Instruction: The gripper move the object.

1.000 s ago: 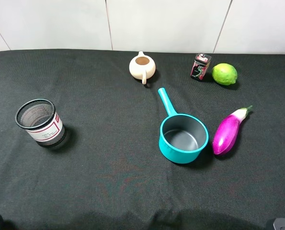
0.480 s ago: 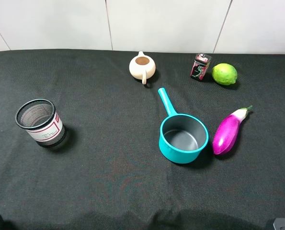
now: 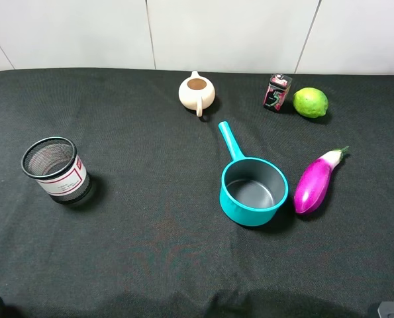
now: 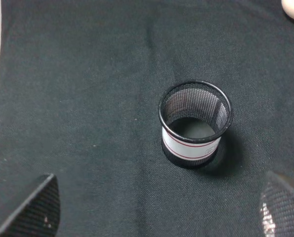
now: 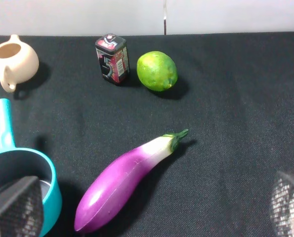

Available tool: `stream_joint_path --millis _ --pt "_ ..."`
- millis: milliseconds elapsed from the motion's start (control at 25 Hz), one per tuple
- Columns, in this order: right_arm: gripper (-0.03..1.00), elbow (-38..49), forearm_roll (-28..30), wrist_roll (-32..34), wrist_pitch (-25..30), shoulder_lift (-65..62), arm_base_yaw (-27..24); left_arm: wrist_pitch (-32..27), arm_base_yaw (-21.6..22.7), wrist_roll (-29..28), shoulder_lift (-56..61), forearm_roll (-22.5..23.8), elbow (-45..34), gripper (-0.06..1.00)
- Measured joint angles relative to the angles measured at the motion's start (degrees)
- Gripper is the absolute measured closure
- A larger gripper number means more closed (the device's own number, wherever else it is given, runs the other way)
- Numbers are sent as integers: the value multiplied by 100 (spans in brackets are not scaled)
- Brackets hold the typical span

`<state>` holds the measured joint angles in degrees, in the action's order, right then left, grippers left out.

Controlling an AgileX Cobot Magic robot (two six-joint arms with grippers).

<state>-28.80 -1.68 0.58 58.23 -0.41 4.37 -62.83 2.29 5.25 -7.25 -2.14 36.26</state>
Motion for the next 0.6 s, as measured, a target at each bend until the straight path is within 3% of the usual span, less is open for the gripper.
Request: stream_joint_path --millis 280,600 --pt "27 0 0 0 0 0 0 210 0 -157 689 0 -733 15" --pt "27 0 0 0 0 0 0 192 0 -161 741 -19 -816 11"
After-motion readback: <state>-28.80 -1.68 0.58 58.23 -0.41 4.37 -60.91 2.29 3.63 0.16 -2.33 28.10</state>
